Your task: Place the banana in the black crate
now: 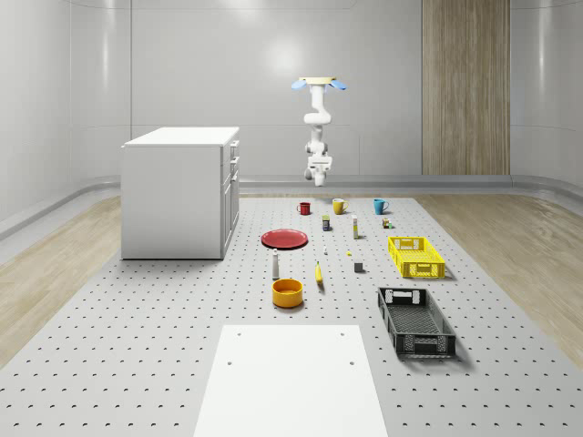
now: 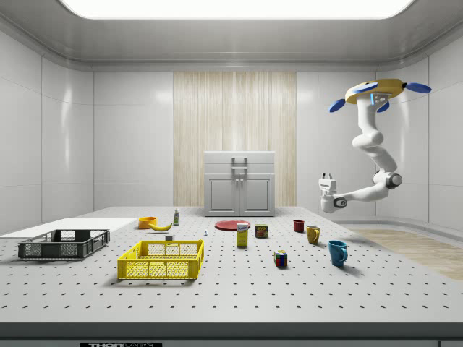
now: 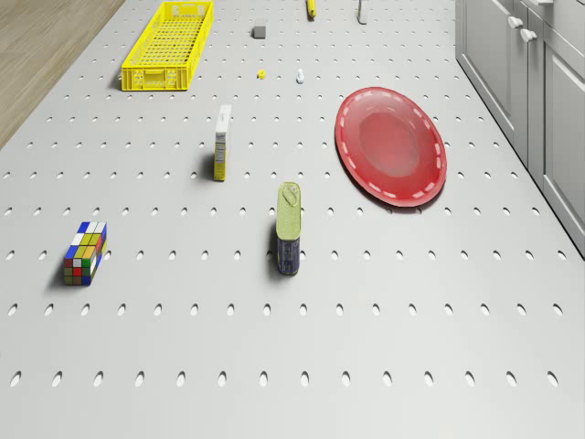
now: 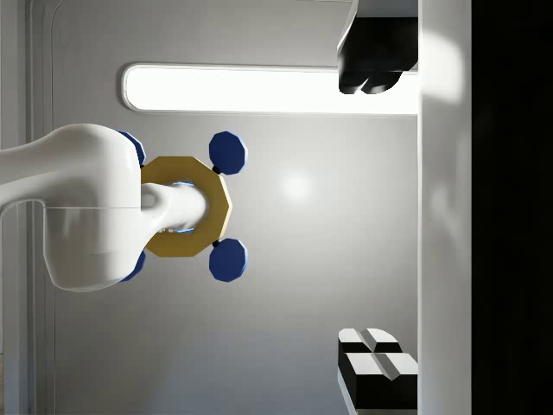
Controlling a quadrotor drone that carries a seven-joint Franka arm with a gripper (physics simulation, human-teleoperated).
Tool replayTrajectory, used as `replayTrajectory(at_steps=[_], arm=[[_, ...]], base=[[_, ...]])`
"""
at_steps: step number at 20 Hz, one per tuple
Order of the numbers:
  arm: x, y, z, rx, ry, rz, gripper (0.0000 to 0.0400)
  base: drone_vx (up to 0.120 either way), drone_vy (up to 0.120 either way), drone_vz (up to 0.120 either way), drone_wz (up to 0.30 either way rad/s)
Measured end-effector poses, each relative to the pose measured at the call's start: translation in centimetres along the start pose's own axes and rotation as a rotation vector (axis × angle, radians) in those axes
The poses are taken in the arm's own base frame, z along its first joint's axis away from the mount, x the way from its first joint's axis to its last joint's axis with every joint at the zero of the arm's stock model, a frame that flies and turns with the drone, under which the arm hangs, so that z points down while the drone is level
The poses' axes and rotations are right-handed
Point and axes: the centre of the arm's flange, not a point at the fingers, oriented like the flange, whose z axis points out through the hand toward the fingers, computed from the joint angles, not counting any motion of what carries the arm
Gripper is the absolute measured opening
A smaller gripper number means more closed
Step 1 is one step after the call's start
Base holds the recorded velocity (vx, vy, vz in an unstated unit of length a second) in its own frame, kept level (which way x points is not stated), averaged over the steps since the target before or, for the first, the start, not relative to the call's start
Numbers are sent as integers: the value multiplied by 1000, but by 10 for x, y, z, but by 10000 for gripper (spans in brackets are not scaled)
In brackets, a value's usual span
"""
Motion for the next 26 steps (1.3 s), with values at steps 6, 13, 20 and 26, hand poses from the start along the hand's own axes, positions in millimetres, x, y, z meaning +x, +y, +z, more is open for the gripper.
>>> replayTrajectory(at_steps=[6, 13, 20, 26], arm=[[-1, 0, 0, -4, 11, 0, 400], [-4, -3, 0, -28, 42, -1, 400], [-13, -11, 2, -114, 135, -2, 400], [-34, -32, 12, -332, 359, -6, 400]], base=[[120, -120, 0, 0], [120, -57, 0, 0], [120, -23, 0, 0], [120, 0, 0, 0]])
